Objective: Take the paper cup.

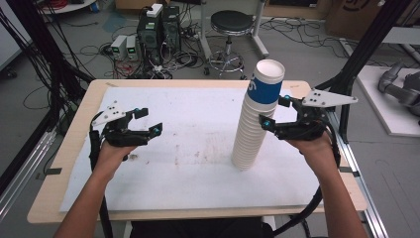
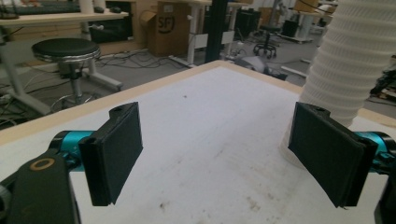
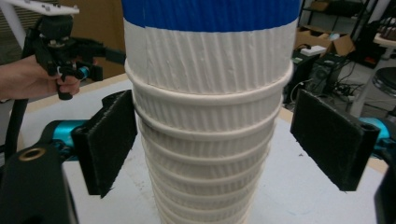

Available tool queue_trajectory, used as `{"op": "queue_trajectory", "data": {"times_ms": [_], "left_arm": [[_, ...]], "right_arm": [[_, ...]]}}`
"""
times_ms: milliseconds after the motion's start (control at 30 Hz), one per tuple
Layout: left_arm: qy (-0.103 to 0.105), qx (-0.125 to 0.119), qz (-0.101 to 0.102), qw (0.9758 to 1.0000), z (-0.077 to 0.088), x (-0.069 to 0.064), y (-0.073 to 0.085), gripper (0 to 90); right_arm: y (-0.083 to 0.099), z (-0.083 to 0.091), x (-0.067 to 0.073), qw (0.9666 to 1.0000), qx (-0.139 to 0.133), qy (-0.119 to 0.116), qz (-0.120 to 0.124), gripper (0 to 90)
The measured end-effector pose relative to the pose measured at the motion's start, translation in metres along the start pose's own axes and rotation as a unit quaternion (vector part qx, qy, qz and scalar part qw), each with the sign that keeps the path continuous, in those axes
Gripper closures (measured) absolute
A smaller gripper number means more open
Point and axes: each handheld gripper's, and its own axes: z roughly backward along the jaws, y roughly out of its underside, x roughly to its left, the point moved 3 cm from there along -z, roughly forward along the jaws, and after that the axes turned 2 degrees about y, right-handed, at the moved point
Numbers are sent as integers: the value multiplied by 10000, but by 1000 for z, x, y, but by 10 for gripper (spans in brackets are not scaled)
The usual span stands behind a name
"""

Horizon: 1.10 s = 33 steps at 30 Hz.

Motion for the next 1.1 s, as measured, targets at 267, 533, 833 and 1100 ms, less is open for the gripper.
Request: {"op": "queue_trajectory", "data": {"times_ms": [267, 533, 833, 1100], "left_arm": [[521, -114, -182, 9984, -24, -15, -49, 172], [1025, -260, -505, 9931, -58, -42, -107, 172], [1735, -312, -761, 9814, -104, -87, -149, 172], [2096, -170, -869, 9738, -135, -117, -161, 172]], "right_arm": [[-1, -11, 0, 9998, -77, -157, 39, 142], [-1, -10, 0, 9998, -37, -170, 87, 144], [-2, -11, 0, 9999, 5, -139, 103, 147], [-4, -12, 1, 9998, 50, -118, 136, 148]]}}
